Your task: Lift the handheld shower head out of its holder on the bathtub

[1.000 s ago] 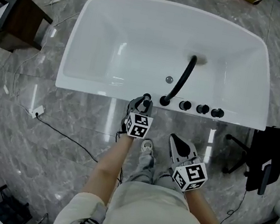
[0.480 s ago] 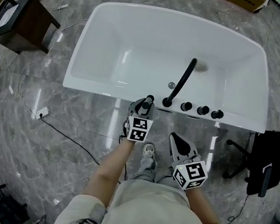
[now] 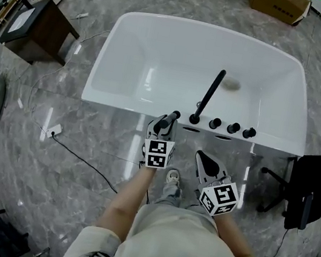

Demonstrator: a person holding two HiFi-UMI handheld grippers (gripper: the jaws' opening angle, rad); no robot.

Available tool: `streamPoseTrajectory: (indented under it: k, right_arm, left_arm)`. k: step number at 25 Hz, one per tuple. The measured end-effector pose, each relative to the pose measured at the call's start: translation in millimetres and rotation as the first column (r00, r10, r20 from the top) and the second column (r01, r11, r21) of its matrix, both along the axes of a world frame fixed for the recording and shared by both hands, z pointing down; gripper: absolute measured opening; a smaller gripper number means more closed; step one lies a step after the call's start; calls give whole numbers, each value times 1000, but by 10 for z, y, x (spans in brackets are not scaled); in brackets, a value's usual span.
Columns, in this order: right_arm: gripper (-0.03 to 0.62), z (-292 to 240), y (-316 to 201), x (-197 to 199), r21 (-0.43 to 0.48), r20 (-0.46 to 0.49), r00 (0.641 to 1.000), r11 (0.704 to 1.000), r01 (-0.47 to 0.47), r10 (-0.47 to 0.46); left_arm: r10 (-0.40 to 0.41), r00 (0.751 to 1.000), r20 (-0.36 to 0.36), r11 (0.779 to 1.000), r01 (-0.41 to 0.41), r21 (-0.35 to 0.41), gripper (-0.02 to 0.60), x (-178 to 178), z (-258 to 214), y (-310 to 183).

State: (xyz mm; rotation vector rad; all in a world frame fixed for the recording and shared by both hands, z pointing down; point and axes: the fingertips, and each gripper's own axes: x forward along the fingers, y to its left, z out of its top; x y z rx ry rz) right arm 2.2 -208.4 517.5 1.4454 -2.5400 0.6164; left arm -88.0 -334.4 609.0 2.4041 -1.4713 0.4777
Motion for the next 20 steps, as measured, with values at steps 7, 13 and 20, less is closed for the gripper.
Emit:
streamPoseTrajectory:
  k: [7,13,20]
  right_arm:
    - [20,-188,167,64,50,8,1000,999,11,-12]
    - [20,-337,379,134,85,17,1000,996,20,-22]
    - [20,-429,667,229,118,18,999,992,36,-38]
  left_arm:
    - [-78,994,-78,996,82,41,143,-135,-422,302]
    - [-140,983,-121,986,149,71,143,-243,-736,649]
    - [-179,970,-167,970,202,134,143,-308,-1091,1146]
